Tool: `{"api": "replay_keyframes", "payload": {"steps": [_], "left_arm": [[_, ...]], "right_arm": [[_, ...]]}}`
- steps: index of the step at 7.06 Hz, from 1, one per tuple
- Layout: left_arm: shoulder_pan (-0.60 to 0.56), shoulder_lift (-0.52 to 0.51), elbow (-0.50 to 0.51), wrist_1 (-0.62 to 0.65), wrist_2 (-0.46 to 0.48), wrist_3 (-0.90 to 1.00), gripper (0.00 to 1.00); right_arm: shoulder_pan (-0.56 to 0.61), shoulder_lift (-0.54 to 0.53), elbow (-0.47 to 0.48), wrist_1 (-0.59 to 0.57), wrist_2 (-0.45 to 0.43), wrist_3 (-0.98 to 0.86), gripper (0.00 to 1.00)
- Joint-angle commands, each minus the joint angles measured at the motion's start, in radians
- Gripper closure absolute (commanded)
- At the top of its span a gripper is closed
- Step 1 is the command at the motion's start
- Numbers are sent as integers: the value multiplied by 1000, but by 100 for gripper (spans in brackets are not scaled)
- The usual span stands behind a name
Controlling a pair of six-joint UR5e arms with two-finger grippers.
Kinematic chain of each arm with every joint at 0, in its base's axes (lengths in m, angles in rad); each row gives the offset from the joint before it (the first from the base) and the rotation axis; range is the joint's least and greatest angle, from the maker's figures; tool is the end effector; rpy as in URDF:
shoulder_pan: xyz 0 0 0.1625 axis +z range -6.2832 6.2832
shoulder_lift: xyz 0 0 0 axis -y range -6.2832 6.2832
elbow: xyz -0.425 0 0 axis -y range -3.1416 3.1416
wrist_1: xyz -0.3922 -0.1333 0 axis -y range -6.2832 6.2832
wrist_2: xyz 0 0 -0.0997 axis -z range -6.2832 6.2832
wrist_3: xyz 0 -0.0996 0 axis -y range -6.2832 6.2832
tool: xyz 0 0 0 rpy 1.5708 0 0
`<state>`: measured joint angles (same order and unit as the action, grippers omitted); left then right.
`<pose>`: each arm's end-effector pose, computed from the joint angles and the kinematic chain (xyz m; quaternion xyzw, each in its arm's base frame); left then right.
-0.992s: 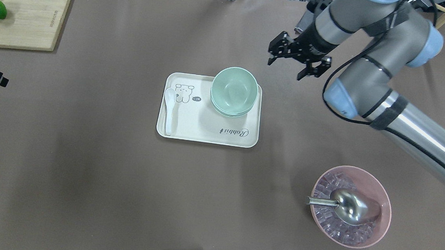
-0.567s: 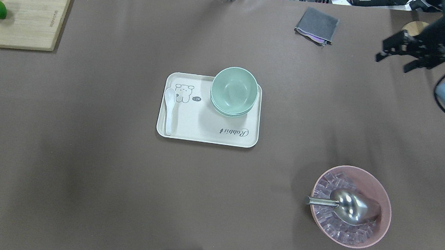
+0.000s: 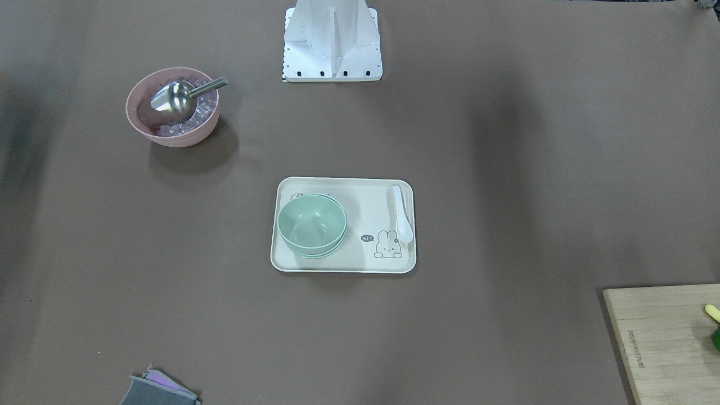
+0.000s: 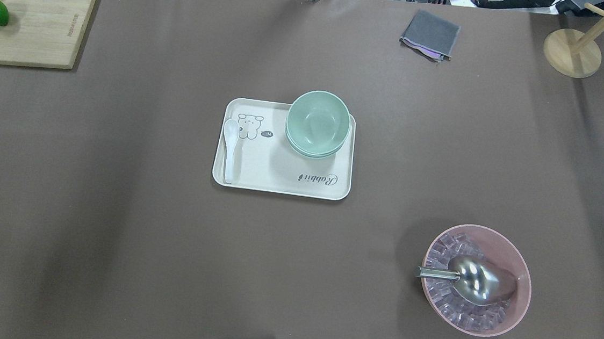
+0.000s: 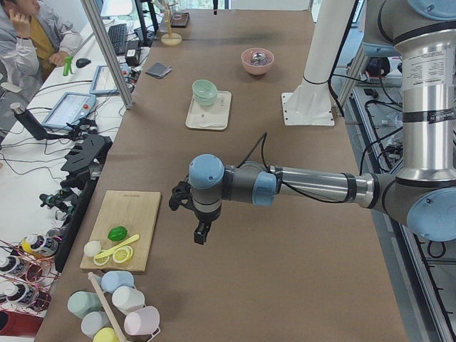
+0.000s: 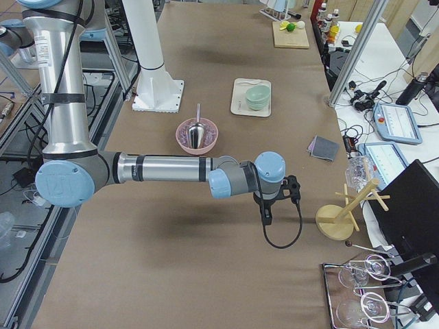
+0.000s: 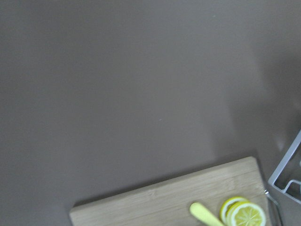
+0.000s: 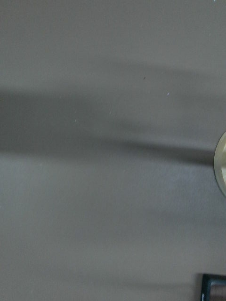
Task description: Stack green bowls together
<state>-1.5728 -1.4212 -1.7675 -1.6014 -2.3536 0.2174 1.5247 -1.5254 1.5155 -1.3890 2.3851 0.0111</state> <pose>-0.0639 -0.4332 0.6269 0.0774 0.3750 0.1140 0.9167 0.0368 -0.5236 0.6412 0.0675 -0.3966 -0.0500 0.9141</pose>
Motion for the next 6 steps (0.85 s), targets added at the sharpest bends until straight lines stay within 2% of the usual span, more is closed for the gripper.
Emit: {"api": "replay_keyframes", "payload": {"steps": [1,3,6], "left_arm": [[-23,36,51,-14,-9,34,2],[-23,28,51,-20,-9,23,2],[-21,19,40,-17,-7,20,2]], "right_arm": [[77,1,-6,-126,-55,-221,0],[71,19,-8,-130,-87,-221,0],[66,31,-9,-131,-90,-214,0]]}}
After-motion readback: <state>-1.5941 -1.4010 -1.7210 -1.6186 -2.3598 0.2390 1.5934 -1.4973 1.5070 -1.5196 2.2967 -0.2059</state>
